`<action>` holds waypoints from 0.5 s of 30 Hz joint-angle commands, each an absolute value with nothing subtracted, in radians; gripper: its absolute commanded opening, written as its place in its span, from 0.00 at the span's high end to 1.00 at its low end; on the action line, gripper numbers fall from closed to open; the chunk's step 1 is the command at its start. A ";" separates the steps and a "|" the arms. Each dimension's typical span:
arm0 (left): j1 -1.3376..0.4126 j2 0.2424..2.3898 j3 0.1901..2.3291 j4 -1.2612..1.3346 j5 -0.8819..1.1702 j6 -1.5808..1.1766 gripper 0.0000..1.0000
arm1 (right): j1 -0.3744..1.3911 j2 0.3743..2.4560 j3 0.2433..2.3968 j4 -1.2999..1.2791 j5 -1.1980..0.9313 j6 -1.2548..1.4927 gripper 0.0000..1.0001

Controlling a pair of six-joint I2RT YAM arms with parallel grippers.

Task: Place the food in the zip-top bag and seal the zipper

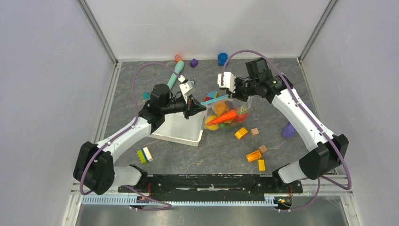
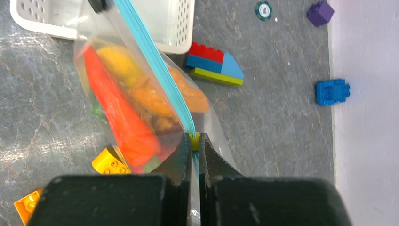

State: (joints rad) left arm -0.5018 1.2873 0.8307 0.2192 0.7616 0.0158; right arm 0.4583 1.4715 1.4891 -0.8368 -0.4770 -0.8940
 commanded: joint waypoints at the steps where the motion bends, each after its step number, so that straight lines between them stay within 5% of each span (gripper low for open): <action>1: -0.497 1.240 0.825 0.223 0.769 0.055 0.98 | 0.367 1.421 1.471 -0.848 -0.333 -0.898 1.00; 15: -0.496 1.243 0.827 0.206 0.734 0.062 0.98 | 0.252 1.366 1.396 -0.853 -0.262 -0.929 1.00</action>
